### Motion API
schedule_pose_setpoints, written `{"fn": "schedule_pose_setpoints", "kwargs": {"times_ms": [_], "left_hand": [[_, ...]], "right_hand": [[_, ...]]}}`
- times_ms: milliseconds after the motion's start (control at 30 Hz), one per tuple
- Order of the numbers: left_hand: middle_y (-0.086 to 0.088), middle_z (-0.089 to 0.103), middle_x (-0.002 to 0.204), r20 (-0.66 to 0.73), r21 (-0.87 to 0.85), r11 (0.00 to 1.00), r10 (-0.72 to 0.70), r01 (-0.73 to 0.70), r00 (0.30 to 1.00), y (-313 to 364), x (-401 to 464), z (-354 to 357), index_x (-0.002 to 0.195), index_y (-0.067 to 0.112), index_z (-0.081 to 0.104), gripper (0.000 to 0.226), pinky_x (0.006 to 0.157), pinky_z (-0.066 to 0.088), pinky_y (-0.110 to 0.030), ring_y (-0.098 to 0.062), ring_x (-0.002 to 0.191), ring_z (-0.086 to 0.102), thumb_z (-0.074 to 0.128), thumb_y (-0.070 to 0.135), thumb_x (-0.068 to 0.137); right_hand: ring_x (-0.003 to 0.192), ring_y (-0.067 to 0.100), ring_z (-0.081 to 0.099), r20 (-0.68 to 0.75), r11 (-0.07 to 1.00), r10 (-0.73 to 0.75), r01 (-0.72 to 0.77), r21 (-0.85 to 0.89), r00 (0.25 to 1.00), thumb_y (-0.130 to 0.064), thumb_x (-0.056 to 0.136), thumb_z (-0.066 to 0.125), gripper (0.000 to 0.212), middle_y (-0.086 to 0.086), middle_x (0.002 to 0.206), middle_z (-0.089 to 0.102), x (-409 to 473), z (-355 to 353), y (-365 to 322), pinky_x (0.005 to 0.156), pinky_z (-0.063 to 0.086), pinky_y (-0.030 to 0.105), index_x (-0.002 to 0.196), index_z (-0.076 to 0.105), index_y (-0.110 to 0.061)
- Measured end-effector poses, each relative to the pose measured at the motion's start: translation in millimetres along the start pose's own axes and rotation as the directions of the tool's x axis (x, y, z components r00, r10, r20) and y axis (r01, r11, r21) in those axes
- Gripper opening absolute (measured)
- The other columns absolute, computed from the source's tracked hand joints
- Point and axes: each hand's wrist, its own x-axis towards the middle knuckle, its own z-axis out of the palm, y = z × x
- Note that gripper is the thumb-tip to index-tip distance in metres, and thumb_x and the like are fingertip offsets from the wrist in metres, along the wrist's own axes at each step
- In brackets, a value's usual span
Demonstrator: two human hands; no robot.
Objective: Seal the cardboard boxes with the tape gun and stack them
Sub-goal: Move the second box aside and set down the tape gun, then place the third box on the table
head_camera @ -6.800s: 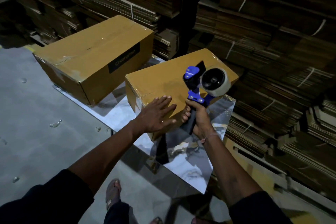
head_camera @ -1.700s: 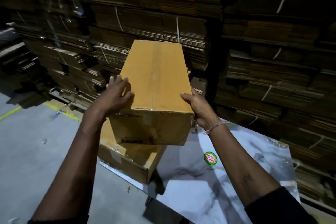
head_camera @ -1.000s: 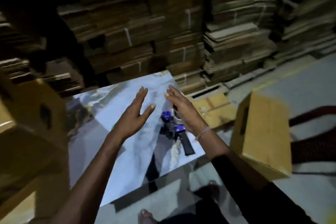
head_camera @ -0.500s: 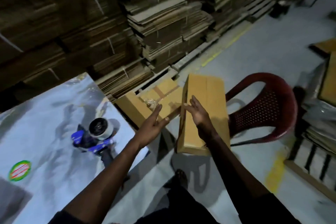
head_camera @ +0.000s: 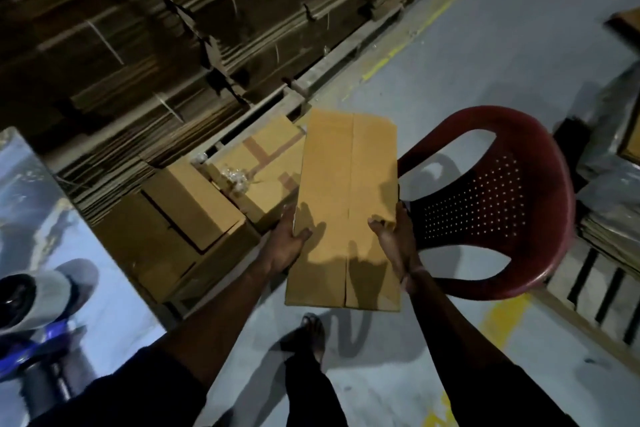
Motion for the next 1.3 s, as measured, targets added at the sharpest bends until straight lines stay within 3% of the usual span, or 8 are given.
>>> {"fn": "schedule_pose_setpoints", "kwargs": {"times_ms": [100,267,367,533,833,933,1167,1300], "left_hand": [[0.002,0.028,0.169,-0.043,-0.022,0.998,-0.064,0.063,0.997,-25.8,39.7,17.5,0.165,0.029,0.016,0.092,0.124,0.031,-0.049,-0.022,0.154,0.028,0.067,0.051,0.092],[0.001,0.048,0.156,-0.079,-0.078,0.992,-0.103,0.097,0.992,-48.5,73.8,31.8,0.161,0.030,0.027,0.087,0.118,0.040,-0.048,-0.022,0.142,0.045,0.077,0.038,0.090],[0.011,0.055,0.144,-0.075,-0.129,0.989,-0.088,0.078,0.993,-50.8,73.7,34.4,0.158,0.032,0.034,0.090,0.112,0.043,-0.035,-0.013,0.135,0.049,0.086,0.024,0.085],[0.012,0.057,0.143,-0.059,-0.233,0.971,-0.067,0.052,0.996,-47.1,61.0,34.0,0.152,0.042,0.036,0.092,0.112,0.042,-0.033,-0.009,0.133,0.051,0.088,0.015,0.081],[0.020,0.048,0.154,-0.079,-0.339,0.940,0.022,-0.047,0.997,12.5,5.7,-38.0,0.159,0.050,0.026,0.102,0.118,0.040,-0.036,-0.005,0.139,0.048,0.089,0.042,0.080],[0.020,0.055,0.146,-0.125,-0.344,0.933,0.064,-0.103,0.990,34.0,-25.9,-73.2,0.158,0.048,0.028,0.097,0.115,0.044,-0.036,-0.005,0.133,0.055,0.087,0.036,0.082],[0.019,0.066,0.134,-0.226,-0.283,0.911,0.240,-0.299,0.944,87.7,-130.7,-168.2,0.155,0.044,0.036,0.082,0.097,0.054,-0.027,-0.002,0.118,0.065,0.082,0.029,0.089],[0.014,0.069,0.129,-0.308,-0.235,0.891,0.310,-0.387,0.899,111.5,-201.4,-225.6,0.152,0.038,0.043,0.074,0.092,0.056,-0.028,-0.005,0.113,0.068,0.079,0.020,0.090]], "right_hand": [[0.130,0.015,0.060,0.063,0.997,0.002,0.003,-0.078,0.998,-0.068,0.075,0.075,0.088,-0.010,0.146,0.057,69.0,-4.8,94.0,0.109,0.050,0.051,0.152,0.039,-0.044],[0.125,0.026,0.060,0.087,0.995,0.093,-0.094,0.012,0.992,-0.054,0.079,0.076,0.047,-0.004,0.135,0.063,55.4,-10.1,71.7,0.105,0.052,0.056,0.119,0.053,-0.067],[0.122,0.026,0.065,0.118,0.987,0.105,-0.118,0.108,0.987,-0.054,0.079,0.085,0.060,-0.004,0.133,0.068,62.5,-6.9,88.4,0.098,0.057,0.058,0.128,0.053,-0.065],[0.122,0.021,0.066,0.073,0.993,0.052,-0.060,0.102,0.996,-0.062,0.073,0.088,0.074,-0.009,0.130,0.070,68.7,-5.1,104.9,0.102,0.055,0.055,0.137,0.052,-0.054],[0.124,0.016,0.063,0.063,0.996,-0.091,0.093,-0.020,0.994,-0.077,0.072,0.079,0.086,-0.012,0.137,0.065,5.3,-21.8,-24.0,0.105,0.054,0.050,0.147,0.046,-0.052],[0.120,0.008,0.066,0.062,0.981,-0.186,0.188,-0.038,0.981,-0.074,0.074,0.079,0.087,-0.014,0.134,0.068,-23.6,-21.1,-72.8,0.103,0.057,0.042,0.150,0.048,-0.045],[0.112,0.005,0.069,0.137,0.920,-0.388,0.391,0.002,0.912,-0.059,0.089,0.076,0.049,-0.016,0.120,0.075,-126.3,-13.1,-193.3,0.098,0.058,0.046,0.134,0.063,-0.044],[0.110,-0.006,0.065,0.103,0.896,-0.436,0.442,-0.047,0.894,-0.063,0.085,0.076,0.047,-0.030,0.117,0.072,-189.0,1.6,-258.8,0.096,0.053,0.031,0.127,0.068,-0.044]]}}
